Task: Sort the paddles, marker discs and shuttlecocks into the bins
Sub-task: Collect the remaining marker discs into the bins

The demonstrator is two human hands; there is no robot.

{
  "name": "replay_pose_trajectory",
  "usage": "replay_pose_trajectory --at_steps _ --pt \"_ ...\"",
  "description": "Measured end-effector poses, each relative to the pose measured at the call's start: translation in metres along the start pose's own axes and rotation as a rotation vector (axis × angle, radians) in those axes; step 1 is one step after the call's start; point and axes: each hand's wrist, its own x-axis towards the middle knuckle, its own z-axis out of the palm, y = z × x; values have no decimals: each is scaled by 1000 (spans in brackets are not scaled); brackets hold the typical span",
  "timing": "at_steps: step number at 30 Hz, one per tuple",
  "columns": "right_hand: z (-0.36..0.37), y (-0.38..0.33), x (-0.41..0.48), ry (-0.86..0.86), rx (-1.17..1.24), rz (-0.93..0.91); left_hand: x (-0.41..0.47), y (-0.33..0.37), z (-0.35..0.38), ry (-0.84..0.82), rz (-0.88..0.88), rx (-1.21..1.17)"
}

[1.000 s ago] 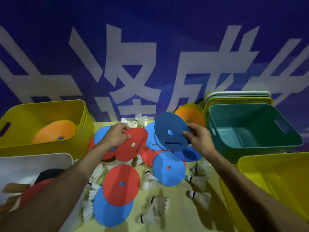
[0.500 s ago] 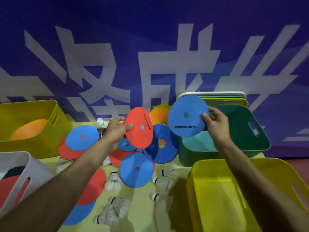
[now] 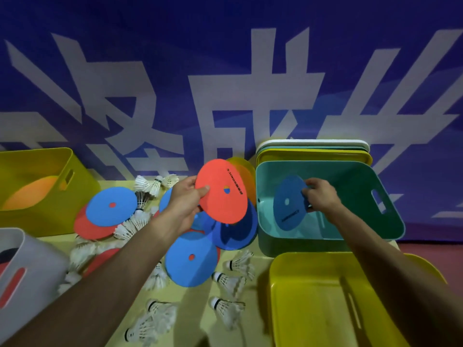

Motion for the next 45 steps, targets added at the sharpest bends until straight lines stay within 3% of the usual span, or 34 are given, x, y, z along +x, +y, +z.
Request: replay_pose_trajectory --at_steps 8,13,16,19,22,37,45 --pt "26 10 19 -182 -138 73 -4 -1 6 -11 -30 -69" --pt "12 14 17 -161 -342 16 -5 1 14 -16 -31 -83" --pt "4 7 10 -156 -126 -41 -8 1 25 -40 -29 -118" --pt "-1 -10 -7 -234 184 -68 -13 3 38 -87 -15 -139" --pt "-9 -24 -23 -316 343 -83 -20 7 48 -158 9 -131" --pt "-53 2 -42 -125 459 -141 -31 -5 94 -273 46 196" --pt "-63 39 -18 33 618 -33 -30 -1 90 -242 67 244"
